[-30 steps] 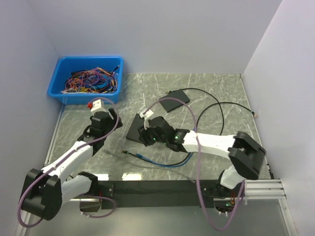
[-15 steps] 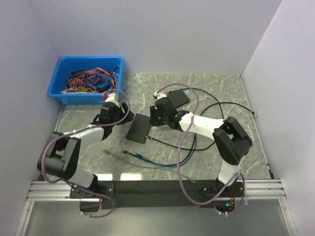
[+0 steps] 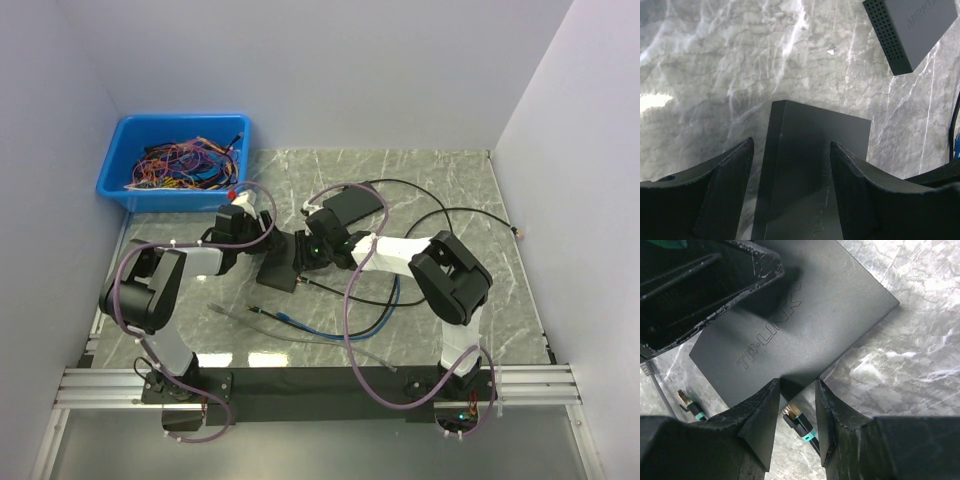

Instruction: Insert the plug into the switch port

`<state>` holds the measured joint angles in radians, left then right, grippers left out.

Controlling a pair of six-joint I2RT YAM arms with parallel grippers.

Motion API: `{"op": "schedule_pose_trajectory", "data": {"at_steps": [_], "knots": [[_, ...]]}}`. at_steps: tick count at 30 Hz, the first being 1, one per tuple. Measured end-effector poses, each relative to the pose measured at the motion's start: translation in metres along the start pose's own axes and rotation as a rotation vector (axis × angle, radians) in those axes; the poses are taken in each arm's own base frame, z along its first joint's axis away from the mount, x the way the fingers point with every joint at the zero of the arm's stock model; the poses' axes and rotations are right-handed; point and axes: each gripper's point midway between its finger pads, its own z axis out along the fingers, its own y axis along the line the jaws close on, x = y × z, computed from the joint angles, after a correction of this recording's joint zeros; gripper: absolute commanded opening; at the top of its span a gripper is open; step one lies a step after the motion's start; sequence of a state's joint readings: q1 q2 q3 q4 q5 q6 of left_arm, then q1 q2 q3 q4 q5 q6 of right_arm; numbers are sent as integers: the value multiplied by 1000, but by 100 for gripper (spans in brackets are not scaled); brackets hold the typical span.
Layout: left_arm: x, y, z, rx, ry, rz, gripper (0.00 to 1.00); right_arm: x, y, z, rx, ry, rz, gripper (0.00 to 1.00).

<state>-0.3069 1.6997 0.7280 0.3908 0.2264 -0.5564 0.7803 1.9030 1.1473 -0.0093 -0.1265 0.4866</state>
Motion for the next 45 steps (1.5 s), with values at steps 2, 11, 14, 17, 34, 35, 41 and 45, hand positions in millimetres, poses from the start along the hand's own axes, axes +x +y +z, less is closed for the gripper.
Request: {"op": "schedule_pose_trajectory", "data": {"at_steps": [2, 11, 14, 17, 34, 35, 41, 45], "knots": [[-1, -2, 2, 13, 3, 6, 67, 1, 1, 0, -6, 2, 3, 40], [-9, -11, 13, 71, 19, 61, 65, 11, 30, 9, -62, 24, -17, 39], [-10, -13, 15, 79, 21, 69, 65, 17, 44, 13, -89, 39, -34, 39], [-10, -12, 15, 77, 24, 68, 65, 19, 50, 15, -95, 47, -47, 39], [-59, 31, -27, -189, -142, -27, 67, -31, 32, 8, 31, -44, -137, 41], [-60, 36, -31, -202, -151, -33, 67, -29, 30, 8, 36, -38, -137, 41], [-41, 58, -37, -260, -123, -73, 67, -7, 19, 11, 46, 11, -123, 41], [-25, 66, -39, -280, -88, -88, 66, -2, 21, 12, 29, 26, -107, 41]]}}
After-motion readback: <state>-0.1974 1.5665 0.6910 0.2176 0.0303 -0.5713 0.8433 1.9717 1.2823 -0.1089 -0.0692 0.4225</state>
